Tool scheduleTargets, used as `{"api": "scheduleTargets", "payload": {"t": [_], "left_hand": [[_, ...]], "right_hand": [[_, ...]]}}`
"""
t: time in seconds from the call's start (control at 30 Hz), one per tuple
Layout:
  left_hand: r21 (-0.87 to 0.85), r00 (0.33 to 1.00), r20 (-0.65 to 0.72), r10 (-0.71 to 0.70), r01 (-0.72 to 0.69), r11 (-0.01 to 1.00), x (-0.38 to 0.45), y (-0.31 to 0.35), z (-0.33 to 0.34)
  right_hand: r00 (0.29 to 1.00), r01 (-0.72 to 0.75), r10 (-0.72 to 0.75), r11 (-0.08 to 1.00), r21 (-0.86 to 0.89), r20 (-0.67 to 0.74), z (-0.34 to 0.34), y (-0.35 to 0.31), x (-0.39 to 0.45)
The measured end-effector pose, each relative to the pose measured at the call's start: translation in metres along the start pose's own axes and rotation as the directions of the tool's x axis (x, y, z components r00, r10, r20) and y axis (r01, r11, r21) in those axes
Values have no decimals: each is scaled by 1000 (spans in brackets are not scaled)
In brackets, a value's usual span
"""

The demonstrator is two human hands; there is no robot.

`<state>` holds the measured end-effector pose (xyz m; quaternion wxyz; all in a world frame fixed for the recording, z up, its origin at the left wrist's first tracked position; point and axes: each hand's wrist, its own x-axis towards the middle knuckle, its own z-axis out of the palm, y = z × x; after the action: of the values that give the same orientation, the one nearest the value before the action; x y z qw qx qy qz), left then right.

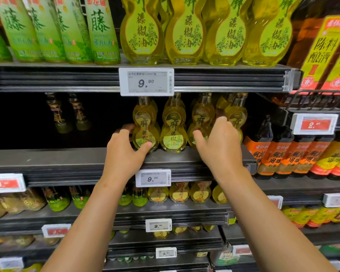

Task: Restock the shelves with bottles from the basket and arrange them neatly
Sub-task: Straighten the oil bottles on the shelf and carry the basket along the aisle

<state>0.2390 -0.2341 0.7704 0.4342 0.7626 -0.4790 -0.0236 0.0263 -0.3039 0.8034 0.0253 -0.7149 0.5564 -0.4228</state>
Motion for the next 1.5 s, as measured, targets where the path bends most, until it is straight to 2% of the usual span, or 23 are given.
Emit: {"api": "scheduleTargets", "payload": {"t": [0.5, 0.7, 1.03, 1.13, 1.23, 1.3, 1.4, 1.5], "left_hand": [[-11, 998, -24, 54, -54, 998, 0, -2, 2], [6, 999, -21, 44, -43, 999, -1, -2, 2], [31, 999, -25, 45, -44, 999, -3, 2, 5], [40, 998, -42, 44, -42, 998, -4, 5, 6], [40, 999, -39, 33, -31, 999, -4, 8, 7], [39, 999, -38, 32, -30, 999, -4, 9, 7], [42, 999, -44, 29, -27, 999, -6, 11, 8], [45, 999, -44, 0, 2, 999, -7, 17, 9]], "right_hand": [[997, -82, 81, 994, 78, 19, 25, 9, -12], [990, -58, 47, 995, 87, 130, 17, 18, -14], [985, -58, 40, 993, 103, 167, -1, 24, -17], [991, -21, 9, 996, 92, 136, -2, 25, -19], [998, 39, -34, 994, 100, -48, -12, 39, -19], [988, 12, 11, 989, 149, -155, -20, 54, -16], [977, -140, 166, 973, 182, -136, -22, 72, -9], [975, -201, 214, 966, 160, -66, -15, 71, 3]]}}
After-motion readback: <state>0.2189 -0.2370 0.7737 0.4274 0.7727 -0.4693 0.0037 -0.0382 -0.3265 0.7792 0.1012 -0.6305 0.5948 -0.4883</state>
